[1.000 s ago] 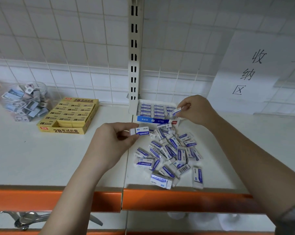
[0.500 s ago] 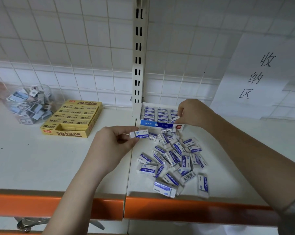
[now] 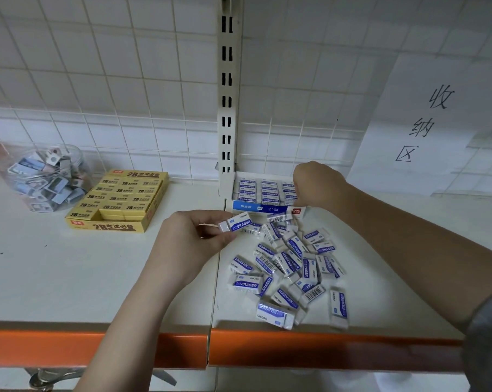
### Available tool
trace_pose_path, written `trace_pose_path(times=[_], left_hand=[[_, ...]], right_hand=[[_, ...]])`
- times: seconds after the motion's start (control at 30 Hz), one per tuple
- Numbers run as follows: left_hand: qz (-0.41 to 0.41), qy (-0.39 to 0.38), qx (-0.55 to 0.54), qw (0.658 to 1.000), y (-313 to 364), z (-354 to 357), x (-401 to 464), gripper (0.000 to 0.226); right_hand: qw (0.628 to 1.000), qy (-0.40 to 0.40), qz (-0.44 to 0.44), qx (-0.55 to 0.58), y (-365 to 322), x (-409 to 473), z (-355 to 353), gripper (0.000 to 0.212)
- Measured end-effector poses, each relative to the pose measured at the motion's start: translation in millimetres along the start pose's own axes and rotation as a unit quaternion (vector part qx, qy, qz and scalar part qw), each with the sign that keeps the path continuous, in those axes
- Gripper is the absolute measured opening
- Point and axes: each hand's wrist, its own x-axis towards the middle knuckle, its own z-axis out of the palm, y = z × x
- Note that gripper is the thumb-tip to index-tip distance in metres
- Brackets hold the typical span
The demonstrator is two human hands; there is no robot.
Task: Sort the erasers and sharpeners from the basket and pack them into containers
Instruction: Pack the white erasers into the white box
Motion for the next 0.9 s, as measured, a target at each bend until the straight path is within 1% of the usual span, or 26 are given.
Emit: trace_pose_path(times=[0.07, 0.1, 0.27, 0.33, 0.4, 0.47, 0.53, 0.6, 0.7, 0.8, 0.9], left_hand=[[0.008, -0.001, 0.003, 1.000, -1.1, -0.5, 0.2, 0.027], [0.011, -0.001, 0.005, 1.000, -1.5, -0.6, 0.3, 0.028], [0.023, 0.004, 0.019, 1.000, -4.1, -0.8, 4.1, 0.026], [0.033, 0.006, 0.025, 0.999, -3.1, 0.2, 7.2, 0.020], [0.041, 0.005, 0.039, 0.998, -1.7, 2.2, 12.5, 0.018], [0.051, 0.003, 0.054, 0.997, -0.6, 4.9, 22.2, 0.018], [0.063, -0.004, 0.067, 0.996, 0.9, 9.5, 36.9, 0.018], [0.076, -0.020, 0.098, 0.992, 5.4, 17.3, 54.1, 0.016], [0.099, -0.050, 0.141, 0.984, 15.9, 35.8, 79.3, 0.014], [0.117, -0.088, 0.184, 0.972, 22.3, 59.3, 98.6, 0.020], [0.116, -0.111, 0.201, 0.966, 23.4, 79.9, 109.1, 0.024]], right_hand=[[1.000, 0.007, -0.002, -0.001, 0.4, 2.4, 4.1, 0.009], [1.000, 0.011, -0.004, 0.007, 0.8, 3.1, 6.4, 0.006], [0.998, -0.007, -0.005, 0.056, 4.1, 0.2, 6.7, 0.014], [0.994, -0.019, -0.006, 0.103, 8.1, -2.4, 3.8, 0.016], [0.988, 0.003, -0.001, 0.157, 12.7, -10.6, 0.8, 0.012], [0.977, 0.046, 0.009, 0.207, 17.2, -24.7, -2.1, 0.008], [0.963, 0.087, 0.020, 0.254, 22.0, -43.4, -3.4, 0.010], [0.950, 0.110, 0.039, 0.289, 27.2, -65.7, -4.4, 0.011], [0.934, 0.118, 0.055, 0.332, 32.3, -101.0, -2.0, 0.006], [0.909, 0.118, 0.076, 0.393, 34.0, -130.5, 7.7, 0.008], [0.887, 0.127, 0.097, 0.433, 35.6, -151.1, 22.8, 0.009]])
